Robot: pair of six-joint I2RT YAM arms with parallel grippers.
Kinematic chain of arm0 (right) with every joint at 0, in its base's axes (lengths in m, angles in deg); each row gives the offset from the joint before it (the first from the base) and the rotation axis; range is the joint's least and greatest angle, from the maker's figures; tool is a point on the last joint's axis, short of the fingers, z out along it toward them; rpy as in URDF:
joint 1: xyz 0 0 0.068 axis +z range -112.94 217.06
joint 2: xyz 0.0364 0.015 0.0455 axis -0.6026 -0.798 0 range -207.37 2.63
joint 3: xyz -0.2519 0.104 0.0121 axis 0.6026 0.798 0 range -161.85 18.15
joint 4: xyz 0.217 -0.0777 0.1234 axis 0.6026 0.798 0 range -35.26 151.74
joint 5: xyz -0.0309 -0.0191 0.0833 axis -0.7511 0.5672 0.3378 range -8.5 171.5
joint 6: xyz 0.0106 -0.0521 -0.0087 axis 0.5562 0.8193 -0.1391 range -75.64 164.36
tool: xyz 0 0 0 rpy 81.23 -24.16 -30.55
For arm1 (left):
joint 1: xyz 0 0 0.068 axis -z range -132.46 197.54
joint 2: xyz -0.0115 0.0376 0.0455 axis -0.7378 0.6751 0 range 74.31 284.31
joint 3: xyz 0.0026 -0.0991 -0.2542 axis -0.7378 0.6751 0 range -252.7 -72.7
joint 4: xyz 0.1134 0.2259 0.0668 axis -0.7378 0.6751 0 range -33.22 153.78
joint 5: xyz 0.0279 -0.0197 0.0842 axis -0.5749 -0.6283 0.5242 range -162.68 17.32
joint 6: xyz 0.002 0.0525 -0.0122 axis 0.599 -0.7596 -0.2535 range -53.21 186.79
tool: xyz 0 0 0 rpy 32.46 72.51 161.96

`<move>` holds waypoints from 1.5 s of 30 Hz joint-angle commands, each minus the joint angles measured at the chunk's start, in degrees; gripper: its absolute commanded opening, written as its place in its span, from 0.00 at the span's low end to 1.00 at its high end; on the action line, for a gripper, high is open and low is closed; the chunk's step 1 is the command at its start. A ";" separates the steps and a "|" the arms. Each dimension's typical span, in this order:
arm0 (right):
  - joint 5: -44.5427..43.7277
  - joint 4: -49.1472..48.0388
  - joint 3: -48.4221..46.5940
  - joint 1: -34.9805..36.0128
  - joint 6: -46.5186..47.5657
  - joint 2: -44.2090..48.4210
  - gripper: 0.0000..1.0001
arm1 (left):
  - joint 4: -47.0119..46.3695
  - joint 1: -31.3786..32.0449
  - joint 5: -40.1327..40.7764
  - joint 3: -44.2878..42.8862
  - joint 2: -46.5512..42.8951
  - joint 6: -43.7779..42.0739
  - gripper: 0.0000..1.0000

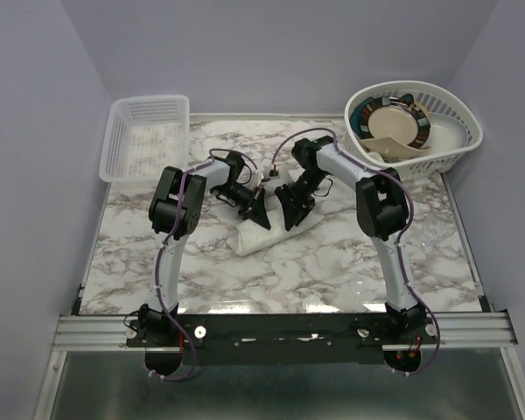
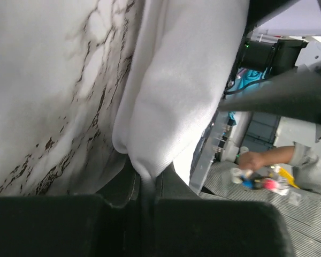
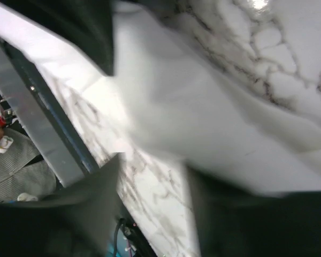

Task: Roll the t-shirts
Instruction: Pick up the T-shirt from the center of the board, then place the T-shirt in the bin.

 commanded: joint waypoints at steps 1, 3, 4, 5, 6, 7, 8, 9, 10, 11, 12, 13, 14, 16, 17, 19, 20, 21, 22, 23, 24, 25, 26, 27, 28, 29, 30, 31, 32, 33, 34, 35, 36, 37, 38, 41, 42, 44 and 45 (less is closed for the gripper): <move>-6.94 -0.03 -4.45 -4.31 10.43 11.13 1.00 | -10.67 -0.01 8.44 1.72 -5.46 -3.24 0.00; -6.12 -1.50 -4.12 -6.17 11.06 16.06 1.00 | -12.51 -1.85 9.06 1.19 -10.02 -2.46 0.00; -6.73 -2.38 -2.63 -7.48 10.71 20.60 1.00 | -13.13 -2.56 9.32 0.41 -11.53 -2.27 0.00; -6.82 -2.74 -2.01 -7.93 10.45 22.13 1.00 | -14.53 -3.17 9.67 -0.12 -12.94 -1.92 0.00; -7.00 -3.00 -1.31 -8.19 9.92 23.62 1.00 | -15.24 -3.96 10.11 -0.83 -15.47 -1.66 0.00; -8.13 -3.09 -0.43 -8.63 9.39 25.38 1.00 | -16.03 -5.36 10.12 -2.49 -16.54 -0.61 0.00; -9.27 -3.44 2.10 -8.72 8.78 26.27 1.00 | -17.77 -6.25 10.47 -3.37 -17.42 0.18 0.00; -10.42 -3.97 3.17 -8.72 6.95 26.88 1.00 | -18.31 -7.13 10.90 -4.51 -18.65 0.89 0.00; -12.25 -4.06 4.40 -8.81 6.58 27.67 1.00 | -18.75 -8.87 11.17 -7.22 -19.10 2.28 0.00; -12.79 -4.50 8.24 -8.73 6.75 30.12 1.00 | -19.02 -9.68 11.61 -8.99 -19.19 2.65 0.00; -13.41 -5.98 10.19 -8.72 7.10 31.27 1.00 | -19.02 -10.38 12.05 -10.66 -19.45 2.91 0.00; -14.46 -6.43 12.13 -8.81 7.28 32.33 1.00 | -19.02 -12.21 13.27 -13.98 -19.54 3.17 0.00; -14.90 -6.70 13.36 -8.81 7.37 33.30 1.00 | -19.11 -13.01 13.46 -15.67 -19.63 3.44 0.00; -15.44 -6.70 15.22 -8.81 7.28 33.57 1.00 | -19.46 -15.21 15.55 -19.88 -19.89 5.18 0.00; -15.18 -6.61 15.40 -8.90 7.19 33.48 1.00 | -19.98 -17.13 17.31 -20.86 -20.24 5.46 0.00; -14.56 -6.79 15.14 -8.90 6.93 32.96 1.00 | -19.73 -18.90 20.82 -23.66 -21.30 4.76 0.00; -14.47 -6.70 14.53 -8.90 6.84 32.43 1.00 | -18.86 -19.43 24.32 -24.64 -21.39 4.32 0.00; -14.21 -6.44 14.00 -8.99 6.67 31.64 1.00 | -18.24 -21.88 26.79 -25.69 -21.47 3.97 0.00; -14.03 -6.35 12.69 -8.90 6.66 31.11 1.00 | -17.97 -22.86 29.95 -27.10 -21.56 3.97 0.00; -14.03 -6.17 12.24 -8.90 6.58 30.67 1.00 | -17.71 -23.56 33.20 -27.72 -21.56 3.97 0.00; -13.94 -6.35 11.80 -8.90 6.05 30.41 1.00 | -17.62 -25.22 34.89 -28.25 -21.22 3.97 0.00; -13.77 -6.43 11.45 -9.07 5.79 29.71 1.00 | -17.62 -25.85 37.08 -28.95 -21.04 3.97 0.00; -12.90 -6.44 10.92 -9.16 5.44 29.35 1.00 | -17.62 -26.29 39.88 -29.04 -20.86 4.40 0.00; -12.45 -6.52 10.66 -9.25 5.09 29.00 1.00 | -18.14 -26.82 44.70 -28.96 -20.51 4.76 0.00; -12.36 -6.61 10.39 -9.25 4.91 28.39 1.00 | -18.32 -27.43 46.83 -29.13 -20.42 5.28 0.00; -12.45 -6.61 10.04 -9.25 4.73 28.04 1.00 | -18.58 -27.61 48.86 -29.22 -20.25 5.20 0.00; -12.45 -6.35 9.78 -9.25 4.56 27.77 1.00 | -18.84 -27.87 50.96 -29.31 -19.72 5.02 0.00; -12.45 -6.09 9.60 -9.34 4.73 27.60 1.00 | -18.85 -28.22 51.33 -29.66 -19.28 5.11 0.00; -12.80 -5.91 9.42 -9.25 4.90 27.16 1.00 | -18.76 -28.40 51.86 -29.75 -18.76 5.55 0.00; -13.06 -5.73 9.42 -9.25 5.25 26.89 1.00 | -18.76 -28.58 52.82 -29.66 -17.79 6.16 0.00; -13.50 -5.73 9.51 -9.25 5.34 26.54 1.00 | -18.76 -28.75 53.88 -29.40 -17.35 6.60 0.00; -14.29 -5.65 9.51 -9.25 5.52 25.76 1.00 | -18.67 -28.93 54.41 -29.31 -16.65 7.74 0.00; -14.73 -5.38 9.07 -9.25 5.78 25.14 1.00 | -18.76 -29.11 54.94 -29.13 -15.34 8.53 0.00; -15.26 -5.38 8.81 -9.25 5.87 24.61 1.00 | -18.85 -29.28 55.55 -29.31 -14.54 9.41 0.00; -16.65 -5.38 8.63 -9.25 5.87 24.17 1.00 | -18.93 -29.28 56.08 -29.40 -13.75 10.29 0.00; -19.29 -5.73 8.46 -9.25 6.40 23.29 1.00 | -19.55 -29.28 56.69 -30.01 -10.67 14.33 0.00; -20.00 -5.65 8.63 -9.25 7.10 23.11 1.00 | -20.07 -29.20 57.22 -30.10 -9.53 17.47 0.00; -22.10 -5.47 9.77 -9.25 7.63 22.76 1.00 | -21.04 -28.93 57.41 -29.84 -8.74 19.43 0.00; -22.90 -5.47 10.30 -9.25 7.98 22.67 1.00 | -21.57 -28.76 57.05 -30.18 -7.34 20.05 0.00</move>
